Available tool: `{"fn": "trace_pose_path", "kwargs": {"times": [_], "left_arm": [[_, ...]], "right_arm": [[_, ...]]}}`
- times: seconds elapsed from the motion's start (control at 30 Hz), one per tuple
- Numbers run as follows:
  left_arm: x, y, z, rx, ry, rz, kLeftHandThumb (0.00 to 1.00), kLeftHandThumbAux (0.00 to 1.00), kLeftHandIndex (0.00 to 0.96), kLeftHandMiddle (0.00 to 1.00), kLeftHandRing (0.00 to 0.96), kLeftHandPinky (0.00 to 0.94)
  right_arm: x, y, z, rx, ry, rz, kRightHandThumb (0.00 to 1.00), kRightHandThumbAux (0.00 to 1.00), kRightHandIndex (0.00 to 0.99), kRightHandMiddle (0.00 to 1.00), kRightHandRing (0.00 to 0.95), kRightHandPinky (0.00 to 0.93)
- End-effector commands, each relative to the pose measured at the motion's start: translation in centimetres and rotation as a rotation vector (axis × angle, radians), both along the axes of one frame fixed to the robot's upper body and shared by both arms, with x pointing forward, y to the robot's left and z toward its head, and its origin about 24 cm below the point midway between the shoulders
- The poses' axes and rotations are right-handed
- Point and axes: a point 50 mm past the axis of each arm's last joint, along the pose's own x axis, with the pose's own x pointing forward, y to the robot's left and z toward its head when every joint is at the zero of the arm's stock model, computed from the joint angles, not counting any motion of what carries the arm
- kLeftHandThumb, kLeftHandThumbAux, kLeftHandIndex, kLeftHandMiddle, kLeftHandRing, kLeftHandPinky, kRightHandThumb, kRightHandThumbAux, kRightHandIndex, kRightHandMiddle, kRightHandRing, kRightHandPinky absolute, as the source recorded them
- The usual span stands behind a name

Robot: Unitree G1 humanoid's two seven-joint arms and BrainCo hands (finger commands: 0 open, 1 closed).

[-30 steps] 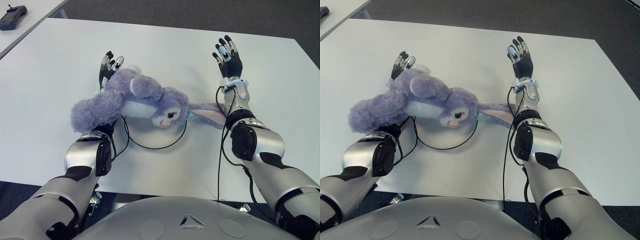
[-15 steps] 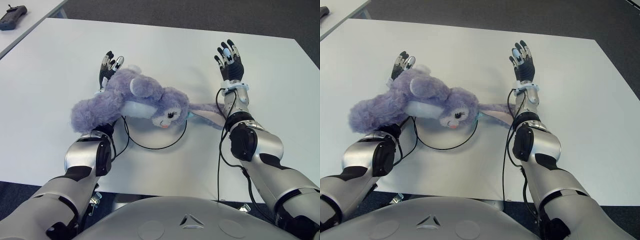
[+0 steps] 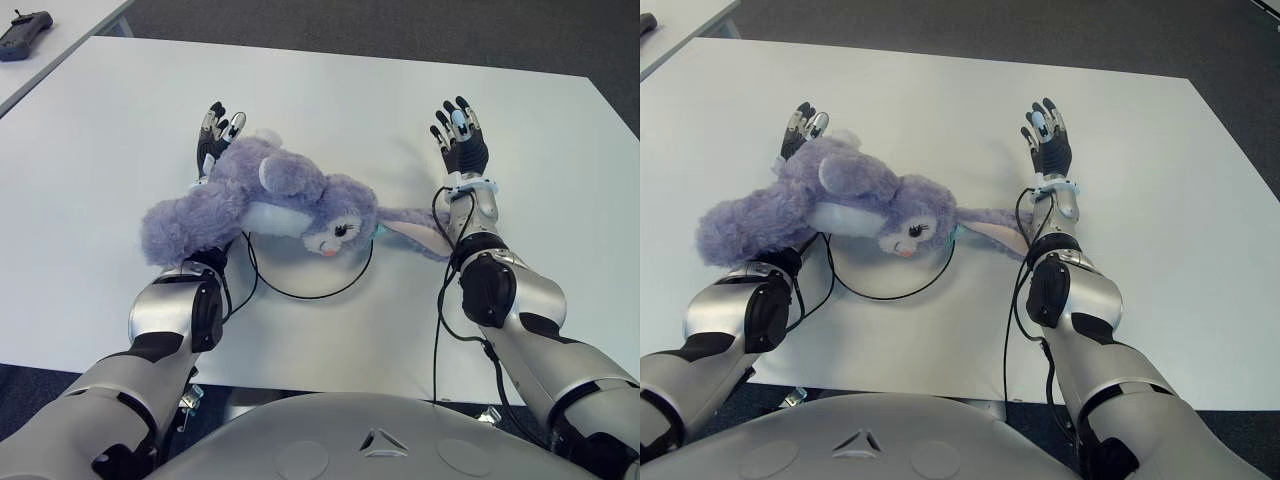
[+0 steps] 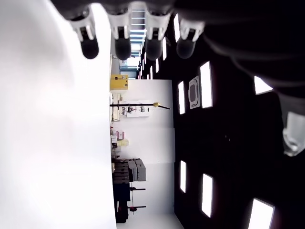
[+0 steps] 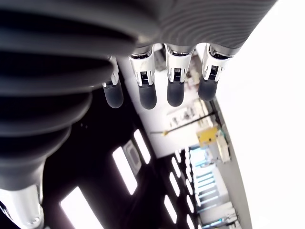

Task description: Put the doll into the plate.

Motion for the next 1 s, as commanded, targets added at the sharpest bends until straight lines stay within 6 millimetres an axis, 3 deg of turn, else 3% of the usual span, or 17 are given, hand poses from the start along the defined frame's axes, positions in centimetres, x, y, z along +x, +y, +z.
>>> {"fn": "trace_pose_path", "kwargs": {"times": [0.03, 0.3, 0.5, 1.0], "left_arm": [[-8.3, -0.5, -10.8, -0.074, 0.481, 0.028, 0.000, 0.433, 0.000, 0.056, 0.008, 0.000], [-8.2, -0.5, -10.8, -0.084, 0.484, 0.033, 0.000, 0.440, 0.000, 0.055, 0.004, 0.000], [-8.2, -0.4, -10.7, -0.086, 0.479, 0.036, 0.000, 0.439, 0.000, 0.059, 0.006, 0.000], [-8.4, -0.3, -10.8, -0.081, 0.479, 0.032, 0.000, 0.441, 0.000, 0.053, 0.000, 0.000]], "right_arm": [[-1.1, 0.6, -2.6, 0.028, 0.096, 0.016, 0.000, 0.628, 0.092, 0.108, 0.081, 0.079], [-1.3, 1.3, -3.1, -0.048, 0.118, 0.030, 0.000, 0.615, 0.091, 0.107, 0.079, 0.067], [-2.0, 3.2, -4.7, -0.160, 0.185, 0.040, 0.000, 0.620, 0.102, 0.116, 0.080, 0.036], [-3.1, 4.1, -7.0, -0.312, 0.327, 0.007, 0.000, 0.619, 0.097, 0.096, 0.053, 0.000]]}}
